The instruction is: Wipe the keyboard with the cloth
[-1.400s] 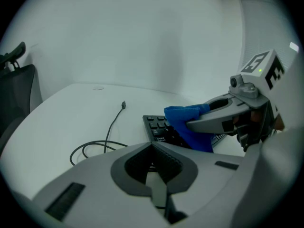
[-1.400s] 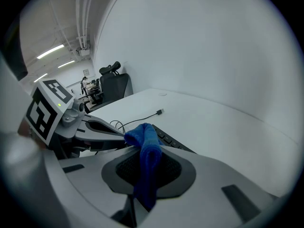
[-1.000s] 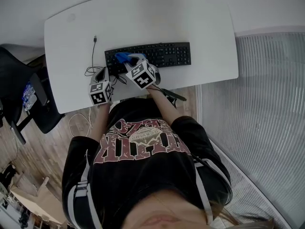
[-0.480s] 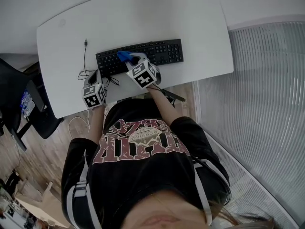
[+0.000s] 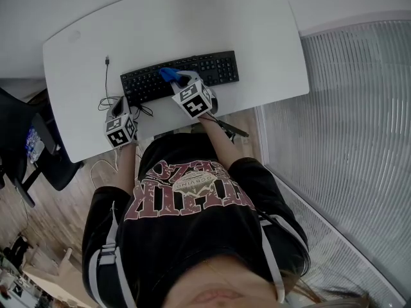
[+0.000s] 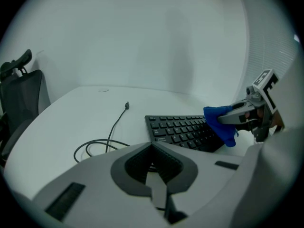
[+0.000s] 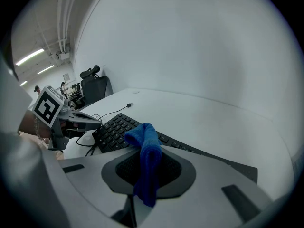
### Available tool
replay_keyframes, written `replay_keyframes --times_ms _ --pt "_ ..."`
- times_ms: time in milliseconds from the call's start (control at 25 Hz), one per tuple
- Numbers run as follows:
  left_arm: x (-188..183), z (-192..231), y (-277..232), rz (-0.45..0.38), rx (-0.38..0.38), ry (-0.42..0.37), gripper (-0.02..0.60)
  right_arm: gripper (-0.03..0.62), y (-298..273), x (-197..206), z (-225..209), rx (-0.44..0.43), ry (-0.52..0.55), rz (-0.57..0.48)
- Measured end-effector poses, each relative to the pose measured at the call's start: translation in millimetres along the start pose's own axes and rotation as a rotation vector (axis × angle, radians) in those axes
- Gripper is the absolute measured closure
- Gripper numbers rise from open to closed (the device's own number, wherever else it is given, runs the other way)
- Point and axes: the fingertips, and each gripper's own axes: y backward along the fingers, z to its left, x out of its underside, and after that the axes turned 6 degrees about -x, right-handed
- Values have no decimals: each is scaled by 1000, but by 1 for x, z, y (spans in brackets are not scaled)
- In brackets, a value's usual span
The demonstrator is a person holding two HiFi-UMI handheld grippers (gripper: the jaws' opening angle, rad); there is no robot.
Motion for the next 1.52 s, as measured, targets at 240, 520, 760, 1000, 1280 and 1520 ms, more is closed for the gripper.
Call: replay_keyframes --times_ms 240,520,760,1000,1280,1520 --pt "1 -1 2 -5 -20 -1 552 530 11 8 -10 16 -6 0" --pt "1 0 2 -6 -33 -1 552 530 19 15 -23 44 -5 9" --pt "1 0 2 -7 -43 1 552 530 28 21 -32 61 -15 14" --pt "1 -1 3 -9 -50 0 552 530 36 28 -42 82 -24 21" --pt "1 1 2 -11 -64 3 552 530 46 40 -59 121 -56 37" --pt "0 -3 4 -14 -76 6 552 530 62 50 -74 150 -82 41"
